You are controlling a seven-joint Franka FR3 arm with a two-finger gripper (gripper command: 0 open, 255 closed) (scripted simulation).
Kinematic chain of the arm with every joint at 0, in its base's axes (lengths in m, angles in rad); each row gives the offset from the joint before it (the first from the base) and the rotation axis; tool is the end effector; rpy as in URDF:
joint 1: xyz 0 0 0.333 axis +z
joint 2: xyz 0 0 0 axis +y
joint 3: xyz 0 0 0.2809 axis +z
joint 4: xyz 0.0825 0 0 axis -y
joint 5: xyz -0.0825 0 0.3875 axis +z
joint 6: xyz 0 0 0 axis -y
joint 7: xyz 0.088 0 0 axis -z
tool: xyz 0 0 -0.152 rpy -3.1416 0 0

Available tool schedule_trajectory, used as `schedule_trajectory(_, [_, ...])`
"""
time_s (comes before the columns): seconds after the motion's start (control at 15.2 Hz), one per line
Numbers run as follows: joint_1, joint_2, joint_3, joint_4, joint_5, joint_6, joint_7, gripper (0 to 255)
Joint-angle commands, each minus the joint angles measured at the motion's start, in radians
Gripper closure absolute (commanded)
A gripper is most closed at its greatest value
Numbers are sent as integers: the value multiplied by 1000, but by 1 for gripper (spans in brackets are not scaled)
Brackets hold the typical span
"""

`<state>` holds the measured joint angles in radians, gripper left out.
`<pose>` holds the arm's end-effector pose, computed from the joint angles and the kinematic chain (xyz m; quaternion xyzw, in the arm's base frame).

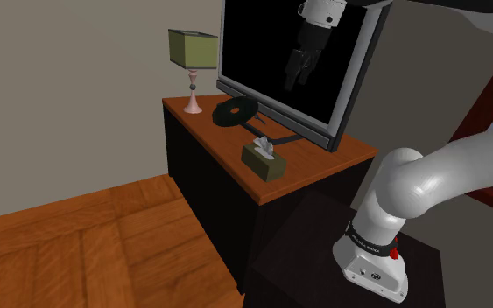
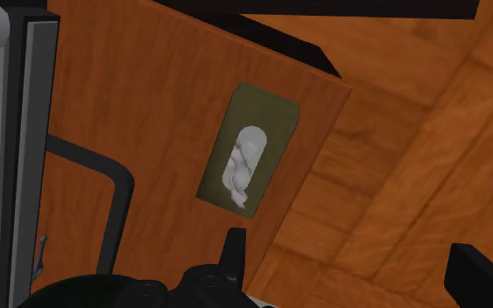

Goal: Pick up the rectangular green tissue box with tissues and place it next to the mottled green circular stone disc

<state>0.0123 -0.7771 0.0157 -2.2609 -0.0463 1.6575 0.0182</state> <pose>0.3537 0.0043 0.5727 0.9958 0.0031 0.0873 0.0268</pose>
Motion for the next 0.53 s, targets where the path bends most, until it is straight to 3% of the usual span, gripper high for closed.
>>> schedule_trajectory(0.0, [0, 0, 0, 0, 0, 0, 0, 0])
schedule_trajectory(0.46, [25, 141, -14, -100, -122, 185, -170, 0])
